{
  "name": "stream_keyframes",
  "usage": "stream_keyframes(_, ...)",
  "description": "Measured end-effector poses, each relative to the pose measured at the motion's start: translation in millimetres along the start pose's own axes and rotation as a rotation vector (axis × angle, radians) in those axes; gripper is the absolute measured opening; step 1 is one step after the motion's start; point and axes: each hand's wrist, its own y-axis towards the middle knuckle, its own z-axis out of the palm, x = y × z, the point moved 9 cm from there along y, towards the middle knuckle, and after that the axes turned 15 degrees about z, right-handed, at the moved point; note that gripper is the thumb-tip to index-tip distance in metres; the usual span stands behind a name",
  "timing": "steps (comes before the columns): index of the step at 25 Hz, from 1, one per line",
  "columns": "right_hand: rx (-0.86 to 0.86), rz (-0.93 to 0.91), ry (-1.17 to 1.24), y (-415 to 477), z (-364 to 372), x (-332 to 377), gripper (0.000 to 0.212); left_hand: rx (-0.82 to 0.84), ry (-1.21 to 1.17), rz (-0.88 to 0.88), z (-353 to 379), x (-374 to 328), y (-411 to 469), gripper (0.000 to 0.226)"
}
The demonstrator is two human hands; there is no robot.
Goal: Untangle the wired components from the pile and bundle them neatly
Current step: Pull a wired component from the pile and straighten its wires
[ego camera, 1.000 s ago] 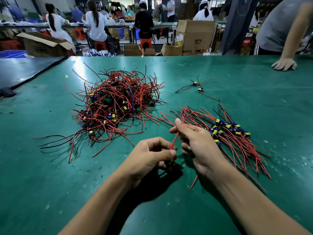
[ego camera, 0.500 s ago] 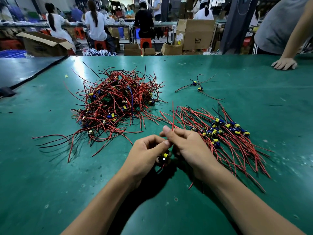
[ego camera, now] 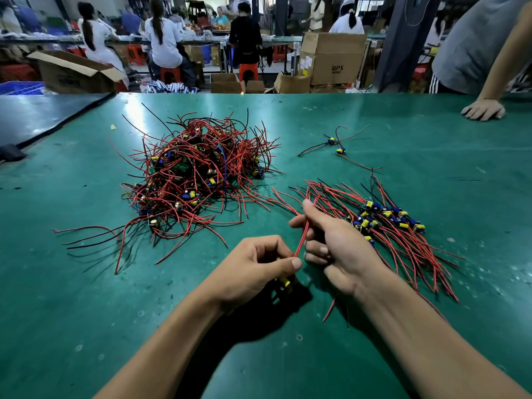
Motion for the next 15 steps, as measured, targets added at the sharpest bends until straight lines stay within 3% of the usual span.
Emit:
stream_keyframes(3,0.106,0.169,0.138,-1,6,-7,0.050,-0.037,0.045,0.012,-7,-1,2,0.016)
stream_keyframes(6,0.140,0.167,0.129,-2,8,-6,0.050,-0.064,0.077,0.015,-11,0,1,0.016)
stream_keyframes(11,0.081,-0.103,-0.160,-6,14,1,0.036,-0.152,0.099,0.005,-13,2,-1,0.011)
stream_keyframes(15,0.055,-0.187,-0.306,-6,15,1,0.036,-0.158,0.016,-0.016,-15,1,-1,0.019)
